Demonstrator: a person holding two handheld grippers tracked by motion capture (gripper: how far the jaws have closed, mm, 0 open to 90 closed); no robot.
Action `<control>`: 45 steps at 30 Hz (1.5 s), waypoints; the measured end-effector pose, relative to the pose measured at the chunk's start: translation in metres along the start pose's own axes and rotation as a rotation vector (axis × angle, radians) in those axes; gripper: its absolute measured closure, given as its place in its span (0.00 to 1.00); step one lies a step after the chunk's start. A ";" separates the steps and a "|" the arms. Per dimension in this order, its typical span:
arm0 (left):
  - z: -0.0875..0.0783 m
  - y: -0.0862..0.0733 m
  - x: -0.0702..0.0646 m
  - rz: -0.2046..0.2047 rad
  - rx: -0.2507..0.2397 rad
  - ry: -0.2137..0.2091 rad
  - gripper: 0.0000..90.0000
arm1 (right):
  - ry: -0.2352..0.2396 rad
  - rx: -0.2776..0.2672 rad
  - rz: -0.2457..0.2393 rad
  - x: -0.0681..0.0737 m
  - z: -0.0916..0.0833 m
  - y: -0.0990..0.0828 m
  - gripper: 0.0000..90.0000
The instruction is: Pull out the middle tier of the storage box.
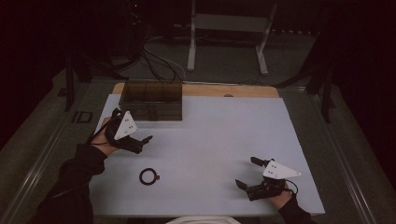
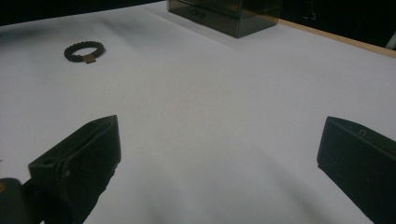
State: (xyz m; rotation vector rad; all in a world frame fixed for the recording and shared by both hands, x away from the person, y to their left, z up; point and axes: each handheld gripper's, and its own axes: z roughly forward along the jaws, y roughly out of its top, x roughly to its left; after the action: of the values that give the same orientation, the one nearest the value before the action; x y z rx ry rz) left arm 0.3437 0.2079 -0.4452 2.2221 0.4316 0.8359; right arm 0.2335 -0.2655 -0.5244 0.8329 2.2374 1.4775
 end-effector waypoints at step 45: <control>0.076 -0.023 -0.040 0.571 0.347 0.312 0.08 | 0.004 -0.002 0.028 -0.002 -0.001 0.000 0.00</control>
State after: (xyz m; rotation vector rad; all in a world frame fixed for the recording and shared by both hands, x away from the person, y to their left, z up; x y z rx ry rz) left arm 0.3639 0.1647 -0.5200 2.5874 0.0751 1.5160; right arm 0.2341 -0.2676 -0.5242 0.8656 2.2355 1.4946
